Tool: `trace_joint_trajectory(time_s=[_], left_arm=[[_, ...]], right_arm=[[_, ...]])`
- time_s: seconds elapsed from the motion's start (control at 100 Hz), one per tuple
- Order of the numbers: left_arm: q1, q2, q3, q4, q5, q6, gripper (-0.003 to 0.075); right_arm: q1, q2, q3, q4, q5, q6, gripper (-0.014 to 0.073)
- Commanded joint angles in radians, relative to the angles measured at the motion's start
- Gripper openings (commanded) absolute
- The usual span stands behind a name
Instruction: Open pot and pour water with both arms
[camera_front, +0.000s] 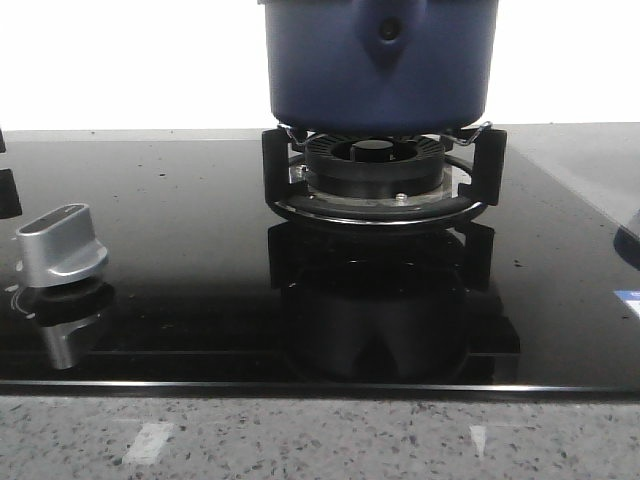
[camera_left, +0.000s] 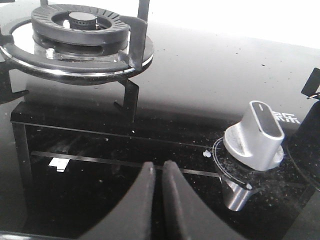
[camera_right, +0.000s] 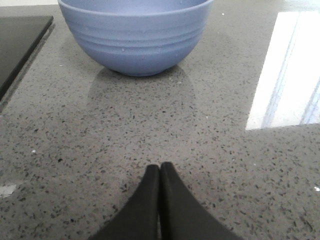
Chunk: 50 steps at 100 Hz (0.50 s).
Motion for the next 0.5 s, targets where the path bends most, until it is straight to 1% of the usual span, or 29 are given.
trace_joint_trajectory(time_s=[0.0, 0.49], left_arm=[[0.004, -0.026, 0.033, -0.010, -0.052, -0.001, -0.0020], [0.004, -0.026, 0.033, -0.010, -0.052, -0.001, -0.0020]], right_arm=[[-0.005, -0.021, 0.028, -0.007, -0.029, -0.007, -0.0074], [-0.005, -0.021, 0.028, -0.020, -0.046, -0.007, -0.0074]])
